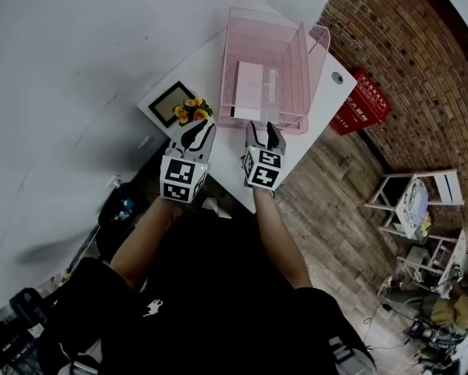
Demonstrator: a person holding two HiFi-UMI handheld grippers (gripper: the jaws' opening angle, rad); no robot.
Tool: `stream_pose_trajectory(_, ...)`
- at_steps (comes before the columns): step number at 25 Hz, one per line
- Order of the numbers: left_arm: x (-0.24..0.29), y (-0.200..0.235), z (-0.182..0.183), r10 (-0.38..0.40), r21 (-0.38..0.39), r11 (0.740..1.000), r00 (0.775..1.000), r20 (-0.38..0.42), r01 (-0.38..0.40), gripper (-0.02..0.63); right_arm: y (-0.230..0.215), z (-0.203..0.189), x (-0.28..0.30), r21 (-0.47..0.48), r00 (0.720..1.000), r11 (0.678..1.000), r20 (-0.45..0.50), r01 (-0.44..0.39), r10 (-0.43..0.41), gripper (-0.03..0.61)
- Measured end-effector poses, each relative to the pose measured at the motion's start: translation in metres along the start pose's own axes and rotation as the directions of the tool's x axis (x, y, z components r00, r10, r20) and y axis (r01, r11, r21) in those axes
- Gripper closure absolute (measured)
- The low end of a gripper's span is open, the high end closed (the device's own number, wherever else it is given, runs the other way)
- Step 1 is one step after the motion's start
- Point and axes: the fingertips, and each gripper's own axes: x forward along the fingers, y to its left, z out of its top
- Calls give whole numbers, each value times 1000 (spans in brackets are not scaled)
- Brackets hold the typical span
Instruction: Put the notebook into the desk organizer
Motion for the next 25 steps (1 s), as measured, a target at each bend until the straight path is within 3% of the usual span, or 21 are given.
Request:
stream_pose_trajectory(16,-14,-1,-10,41,-31,999,999,-2,-42,546,0,3,3,-18,999,999,-16,-41,41,365)
stream_pose_trajectory(23,-30,-14,-2,139,-45,989,990,17,-138,593,5,5,-25,-21,985,985,5,-170,171,367)
stream_pose_trajectory(25,-34,-23,4,164,-57,985,986,29,-162,611,0,11,-38,-27,977,977,18,-210,210,393)
